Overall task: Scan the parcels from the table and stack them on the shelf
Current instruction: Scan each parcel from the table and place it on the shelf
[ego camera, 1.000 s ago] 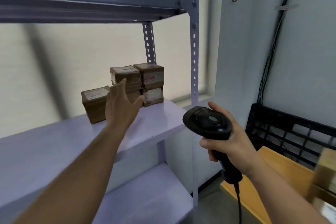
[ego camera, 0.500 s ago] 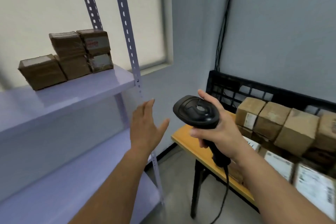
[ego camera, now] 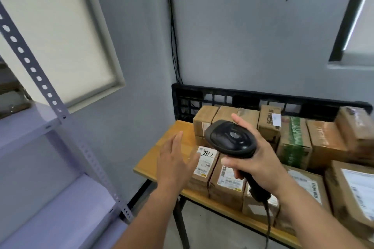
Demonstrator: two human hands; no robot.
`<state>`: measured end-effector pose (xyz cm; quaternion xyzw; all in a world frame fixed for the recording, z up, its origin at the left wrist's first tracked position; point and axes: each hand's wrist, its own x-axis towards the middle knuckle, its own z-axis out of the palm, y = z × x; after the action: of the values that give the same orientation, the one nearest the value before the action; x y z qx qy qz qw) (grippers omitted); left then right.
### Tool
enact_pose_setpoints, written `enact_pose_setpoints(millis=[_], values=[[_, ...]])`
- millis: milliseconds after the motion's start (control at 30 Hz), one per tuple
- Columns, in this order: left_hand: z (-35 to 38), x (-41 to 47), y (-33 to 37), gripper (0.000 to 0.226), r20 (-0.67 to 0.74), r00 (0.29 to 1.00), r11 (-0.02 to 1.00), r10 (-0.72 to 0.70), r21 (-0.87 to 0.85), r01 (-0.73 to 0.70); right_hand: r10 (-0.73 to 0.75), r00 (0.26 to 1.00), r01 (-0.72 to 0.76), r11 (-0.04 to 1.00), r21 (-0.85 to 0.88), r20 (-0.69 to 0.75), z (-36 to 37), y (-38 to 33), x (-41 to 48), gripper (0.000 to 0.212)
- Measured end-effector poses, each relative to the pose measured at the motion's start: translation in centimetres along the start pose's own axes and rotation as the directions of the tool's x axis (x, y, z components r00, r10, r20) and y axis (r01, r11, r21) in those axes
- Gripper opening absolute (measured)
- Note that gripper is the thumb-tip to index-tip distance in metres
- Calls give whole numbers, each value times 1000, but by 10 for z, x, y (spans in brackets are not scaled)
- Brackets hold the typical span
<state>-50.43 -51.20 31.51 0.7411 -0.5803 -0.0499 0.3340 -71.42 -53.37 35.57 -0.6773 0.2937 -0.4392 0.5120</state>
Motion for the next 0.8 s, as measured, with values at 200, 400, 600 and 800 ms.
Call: enact_pose_setpoints(millis=[200,400,600,800], values=[[25,32,21,75,77,995,998,67,-2,-67,24,994,-28,999,-35,-111,-32,9,1,104],[49,91,18,71,135,986,995,100,1,-101,16,983,-34,995,-93,-180,-44,22,30,103],[73,161,18,69,309,951,996,-6,85,-21,65,977,-92,987,-129,-202,-53,37,67,102],[103,210,20,48,408,912,984,44,140,-111,89,971,-117,986,-118,-222,-55,52,102,100]])
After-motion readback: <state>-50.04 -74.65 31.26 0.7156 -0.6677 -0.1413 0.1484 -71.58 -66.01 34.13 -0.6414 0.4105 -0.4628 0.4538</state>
